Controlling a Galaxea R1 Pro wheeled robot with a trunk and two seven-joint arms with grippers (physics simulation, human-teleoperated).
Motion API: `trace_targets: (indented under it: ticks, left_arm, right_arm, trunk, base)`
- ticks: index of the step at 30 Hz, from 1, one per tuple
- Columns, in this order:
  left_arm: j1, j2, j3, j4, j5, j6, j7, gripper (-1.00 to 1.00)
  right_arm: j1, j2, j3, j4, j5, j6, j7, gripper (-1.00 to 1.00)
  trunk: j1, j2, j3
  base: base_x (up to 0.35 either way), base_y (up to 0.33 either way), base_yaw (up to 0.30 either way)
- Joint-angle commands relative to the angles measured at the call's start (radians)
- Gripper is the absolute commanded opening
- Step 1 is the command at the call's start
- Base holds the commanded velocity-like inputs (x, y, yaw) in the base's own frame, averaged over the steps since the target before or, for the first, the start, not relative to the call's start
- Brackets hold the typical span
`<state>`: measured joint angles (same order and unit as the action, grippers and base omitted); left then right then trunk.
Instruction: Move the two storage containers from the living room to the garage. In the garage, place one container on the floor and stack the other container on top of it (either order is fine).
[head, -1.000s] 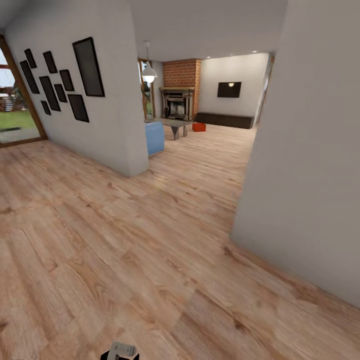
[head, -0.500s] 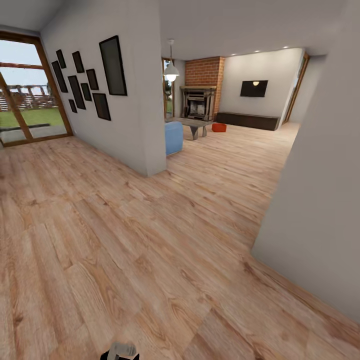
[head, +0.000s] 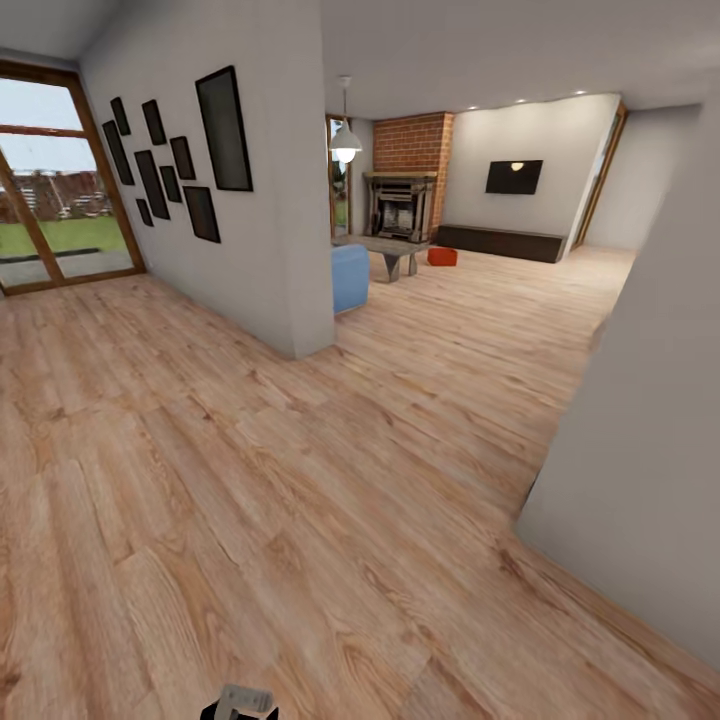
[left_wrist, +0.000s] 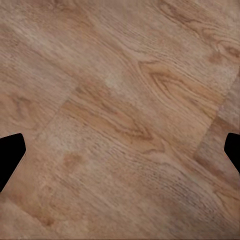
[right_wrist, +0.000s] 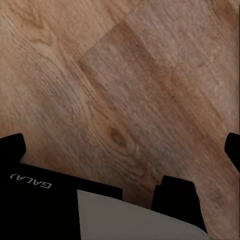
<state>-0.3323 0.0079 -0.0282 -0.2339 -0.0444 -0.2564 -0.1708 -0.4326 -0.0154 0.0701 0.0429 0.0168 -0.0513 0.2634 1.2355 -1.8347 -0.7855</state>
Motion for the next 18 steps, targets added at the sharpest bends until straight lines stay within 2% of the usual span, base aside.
trace_targets:
  ticks: [1,18]
  left_arm:
    - [-0.001,0.001,-0.002,0.001,-0.005,-0.004,0.001,1.0]
    - [-0.001,0.0,-0.002,0.001,-0.005,-0.004,0.001,1.0]
  right_arm:
    - [-0.001,0.0,0.007,0.003,0.002,-0.005,0.002,1.0]
    - [-0.001,0.0,0.007,0.003,0.002,-0.005,0.002,1.0]
  trunk:
    - [0.0,0.0,-0.001]
    - [0.0,0.0,-0.001]
  base:
    - [0.276,0.0,0.001]
    - [0.276,0.0,0.0]
